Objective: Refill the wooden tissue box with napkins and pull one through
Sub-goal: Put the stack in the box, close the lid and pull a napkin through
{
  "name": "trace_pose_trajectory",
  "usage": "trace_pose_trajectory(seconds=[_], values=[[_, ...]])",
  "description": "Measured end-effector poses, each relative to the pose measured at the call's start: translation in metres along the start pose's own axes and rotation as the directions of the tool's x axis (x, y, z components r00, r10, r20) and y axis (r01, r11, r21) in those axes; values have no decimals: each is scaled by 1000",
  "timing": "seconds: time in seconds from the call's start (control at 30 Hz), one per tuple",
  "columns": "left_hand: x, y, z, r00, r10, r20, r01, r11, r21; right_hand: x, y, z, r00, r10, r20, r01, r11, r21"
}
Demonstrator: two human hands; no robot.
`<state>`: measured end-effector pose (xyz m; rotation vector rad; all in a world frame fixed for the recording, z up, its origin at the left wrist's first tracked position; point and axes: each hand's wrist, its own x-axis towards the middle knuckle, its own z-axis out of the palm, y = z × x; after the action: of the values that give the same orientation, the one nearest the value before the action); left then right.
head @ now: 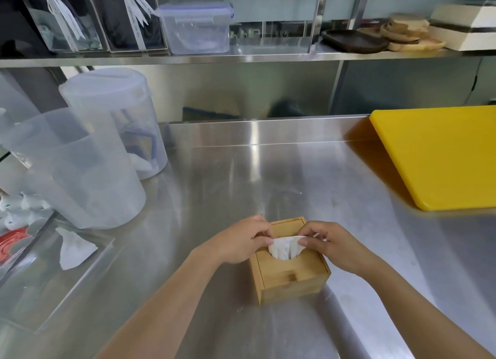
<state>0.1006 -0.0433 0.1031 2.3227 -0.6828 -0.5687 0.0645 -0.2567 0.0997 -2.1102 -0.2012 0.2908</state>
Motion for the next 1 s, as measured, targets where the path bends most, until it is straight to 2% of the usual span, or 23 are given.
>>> trace_pose_trajectory(seconds=[0.2,0.33,0.5,0.63,0.87,1.0], values=[[-2,-6,10,998,45,-47,-46,998,-32,4,4,7,1000,-1,-26,0,1000,-27],[-4,-8,11,998,55,-41,-58,995,-82,5,4,10,997,-19,-80,23,998,52],[-1,-8,9,1000,20,12,-19,999,-26,3,5,7,996,9,-88,6,986,169],[-2,-12,4,998,2,-60,-7,996,-89,4,4,8,996,24,-88,-10,988,155],[-4,-12,10,999,16,-30,-21,984,-179,5,2,8,995,29,-95,-16,991,133],[-3,-15,9,999,-5,-37,-4,965,-261,5,-1,9,995,23,-98,-5,983,181]])
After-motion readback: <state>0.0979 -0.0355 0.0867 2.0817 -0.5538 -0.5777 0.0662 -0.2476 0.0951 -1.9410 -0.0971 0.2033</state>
